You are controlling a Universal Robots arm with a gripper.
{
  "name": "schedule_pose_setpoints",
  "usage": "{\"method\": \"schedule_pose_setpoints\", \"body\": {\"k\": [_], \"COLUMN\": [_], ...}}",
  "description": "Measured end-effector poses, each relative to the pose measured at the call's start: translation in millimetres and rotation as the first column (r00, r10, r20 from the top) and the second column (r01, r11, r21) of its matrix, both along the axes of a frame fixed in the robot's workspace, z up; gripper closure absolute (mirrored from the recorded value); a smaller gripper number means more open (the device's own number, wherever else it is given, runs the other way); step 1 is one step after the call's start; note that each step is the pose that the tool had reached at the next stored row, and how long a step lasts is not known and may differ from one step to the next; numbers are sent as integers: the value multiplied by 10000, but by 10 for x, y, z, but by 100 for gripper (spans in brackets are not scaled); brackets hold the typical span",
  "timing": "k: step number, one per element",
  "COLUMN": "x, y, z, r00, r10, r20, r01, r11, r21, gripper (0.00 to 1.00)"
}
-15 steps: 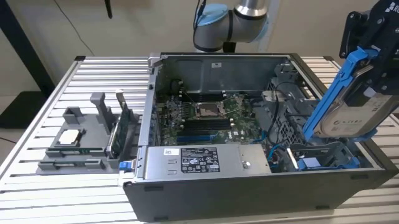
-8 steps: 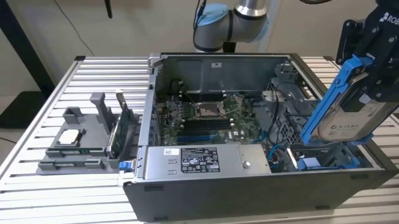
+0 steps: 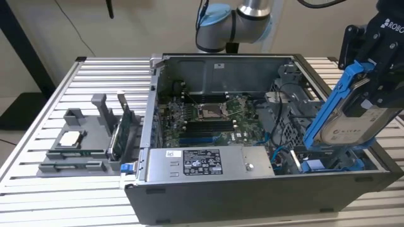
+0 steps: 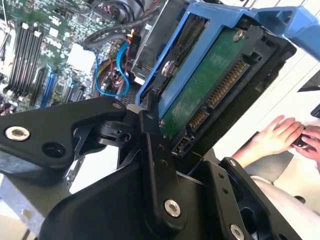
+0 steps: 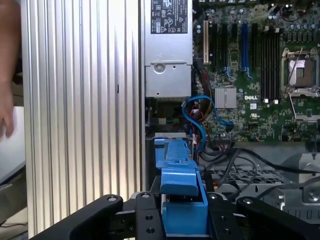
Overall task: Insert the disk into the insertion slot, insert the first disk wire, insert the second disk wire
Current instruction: 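Insert the disk into the insertion slot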
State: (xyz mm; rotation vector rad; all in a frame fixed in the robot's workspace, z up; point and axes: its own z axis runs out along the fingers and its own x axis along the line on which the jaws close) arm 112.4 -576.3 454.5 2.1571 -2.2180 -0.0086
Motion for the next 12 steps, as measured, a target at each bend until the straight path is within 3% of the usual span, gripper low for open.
{"method": "schedule_pose_setpoints", "body": {"k": [12], "x": [0], "y": [0], "z": [-10], "r00": [10000], "r10": [-23], "r20": [0], "r01": [23], "r11": [10000], "r21": [-8], "gripper": [67]}}
